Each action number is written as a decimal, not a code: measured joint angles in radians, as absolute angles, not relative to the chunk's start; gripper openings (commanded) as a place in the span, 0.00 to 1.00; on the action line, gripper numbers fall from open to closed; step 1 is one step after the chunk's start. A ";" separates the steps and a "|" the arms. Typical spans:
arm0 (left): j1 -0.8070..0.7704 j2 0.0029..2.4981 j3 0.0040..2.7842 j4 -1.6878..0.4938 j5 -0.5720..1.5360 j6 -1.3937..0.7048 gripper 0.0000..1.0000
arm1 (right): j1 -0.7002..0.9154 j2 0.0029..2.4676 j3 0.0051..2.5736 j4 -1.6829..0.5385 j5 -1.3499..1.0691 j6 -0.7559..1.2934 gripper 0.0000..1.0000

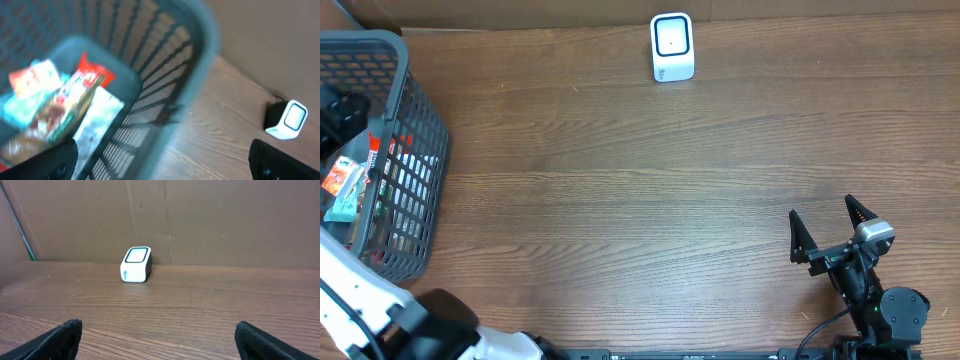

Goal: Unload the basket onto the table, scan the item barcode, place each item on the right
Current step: 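Reach the left gripper into the grey basket toward the white tube, then lift the white tube out and place it mid-table with left gripper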

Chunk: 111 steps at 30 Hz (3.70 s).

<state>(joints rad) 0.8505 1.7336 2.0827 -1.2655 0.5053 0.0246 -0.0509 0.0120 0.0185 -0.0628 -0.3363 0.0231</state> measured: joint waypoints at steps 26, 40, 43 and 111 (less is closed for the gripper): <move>0.925 1.917 2.080 -1.092 0.417 0.124 0.91 | -0.051 0.012 0.019 -0.065 -0.386 0.023 1.00; 0.911 2.091 2.014 -1.147 0.347 0.191 0.85 | -0.051 0.012 0.019 -0.066 -0.388 0.023 1.00; 0.911 2.111 2.014 -1.174 0.342 0.192 0.82 | -0.051 0.012 0.019 -0.066 -0.389 0.023 1.00; 0.133 2.058 2.615 -1.636 0.566 -0.038 0.04 | -0.051 0.012 0.019 -0.067 -0.389 0.023 1.00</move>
